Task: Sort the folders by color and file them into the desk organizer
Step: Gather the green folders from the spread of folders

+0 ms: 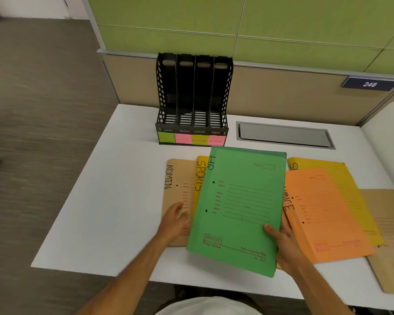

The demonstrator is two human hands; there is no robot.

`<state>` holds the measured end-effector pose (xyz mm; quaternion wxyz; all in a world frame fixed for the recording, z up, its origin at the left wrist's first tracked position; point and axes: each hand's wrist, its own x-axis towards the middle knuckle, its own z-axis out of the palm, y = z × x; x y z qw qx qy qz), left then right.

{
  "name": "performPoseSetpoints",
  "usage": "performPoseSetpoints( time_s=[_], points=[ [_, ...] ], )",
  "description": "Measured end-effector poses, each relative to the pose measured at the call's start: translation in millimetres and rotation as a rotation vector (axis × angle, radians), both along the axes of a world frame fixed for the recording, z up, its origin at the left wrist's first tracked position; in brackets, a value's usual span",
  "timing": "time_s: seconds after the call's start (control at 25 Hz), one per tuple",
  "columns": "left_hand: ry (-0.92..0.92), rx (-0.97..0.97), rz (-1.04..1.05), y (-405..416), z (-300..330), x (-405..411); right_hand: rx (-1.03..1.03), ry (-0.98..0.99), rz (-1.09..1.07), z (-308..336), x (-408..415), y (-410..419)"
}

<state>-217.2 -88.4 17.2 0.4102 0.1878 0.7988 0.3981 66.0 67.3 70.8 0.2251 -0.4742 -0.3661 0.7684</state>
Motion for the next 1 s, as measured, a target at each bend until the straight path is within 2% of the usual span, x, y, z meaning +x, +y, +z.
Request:
performPoseSetpoints(
  time_s=[0.08, 0.12, 0.2, 0.52, 0.72, 1.0],
  points=[
    [-0.331, 0.136, 0.000, 4.2, 28.4, 16.7, -0.025, 0.014, 0.042, 4.9, 1.5, 8.3],
    [-0.415, 0.182, 0.004, 4.1, 36.5, 23.3, -0.035, 0.013, 0.057, 7.0, 2.4, 11.5],
    [-0.463, 0.219, 0.046, 3.1, 49.7, 32.2, -0.028, 0.001, 0.104, 6.8, 1.9, 15.3],
    [-0.329, 0.196, 0.279, -27.3, 50.2, 15.9, 0.106, -0.167, 0.124, -11.0, -36.8, -1.7],
    [-0.258, 0.187, 0.304, -56.2, 46.3, -31.8, 0.146, -0.216, 0.153, -12.9, -85.0, -21.6],
    [-0.154, 0.199, 0.233, -119.2, 42.4, -132.7, 0.157, -0.275, 0.192, -29.0, -185.1, -77.8]
  ],
)
